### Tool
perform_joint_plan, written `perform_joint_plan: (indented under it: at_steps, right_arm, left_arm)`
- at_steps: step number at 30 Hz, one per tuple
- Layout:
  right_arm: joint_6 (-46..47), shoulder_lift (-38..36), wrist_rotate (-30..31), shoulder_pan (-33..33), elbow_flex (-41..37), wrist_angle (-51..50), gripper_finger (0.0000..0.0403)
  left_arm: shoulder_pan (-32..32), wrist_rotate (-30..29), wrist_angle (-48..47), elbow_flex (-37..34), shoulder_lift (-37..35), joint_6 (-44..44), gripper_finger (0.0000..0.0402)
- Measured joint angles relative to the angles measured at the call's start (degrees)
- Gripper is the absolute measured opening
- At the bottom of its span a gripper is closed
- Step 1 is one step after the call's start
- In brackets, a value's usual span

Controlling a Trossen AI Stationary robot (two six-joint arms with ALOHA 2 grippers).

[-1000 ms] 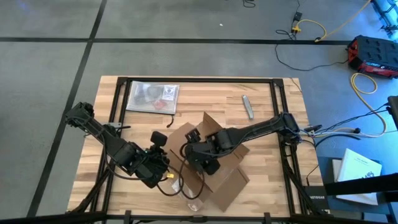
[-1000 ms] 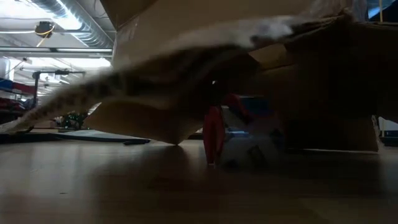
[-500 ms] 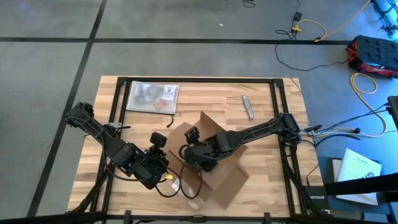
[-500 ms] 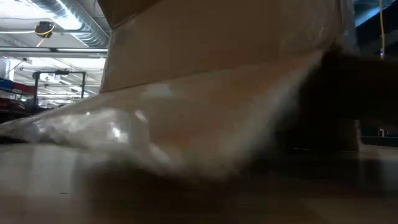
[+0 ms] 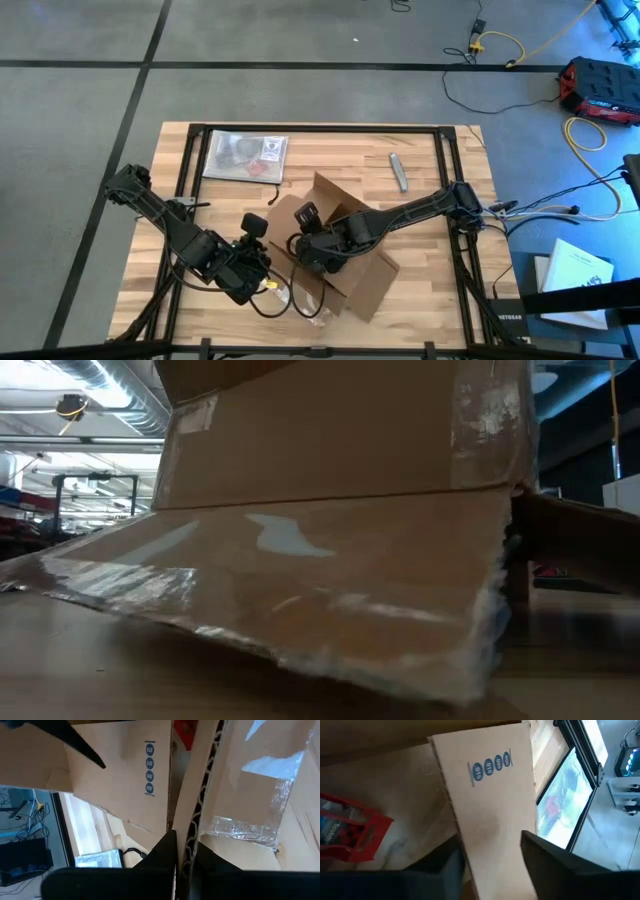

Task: Unpack boxes
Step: Break down the box until it is fully flat

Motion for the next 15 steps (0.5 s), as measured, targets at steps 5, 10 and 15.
perform_joint_plan:
  at_steps: [5, 10, 15]
  right_arm:
    - [-0.09, 0.0, 0.04, 0.0, 0.0, 0.06, 0.0072]
    - [0.21, -0.69, 3.92, -0.02, 0.82, 0.57, 0.0008]
    - [5.69, -0.7, 2.78, -1.08, 6.78, -1.17, 0.0008]
  left_arm:
    - [0.0, 0.02, 0.07, 0.0, 0.0, 0.02, 0.0]
    - [-0.01, 0.17, 0.92, 0.0, 0.0, 0.09, 0.0]
    - [-0.39, -0.41, 3.19, 0.01, -0.02, 1.46, 0.0]
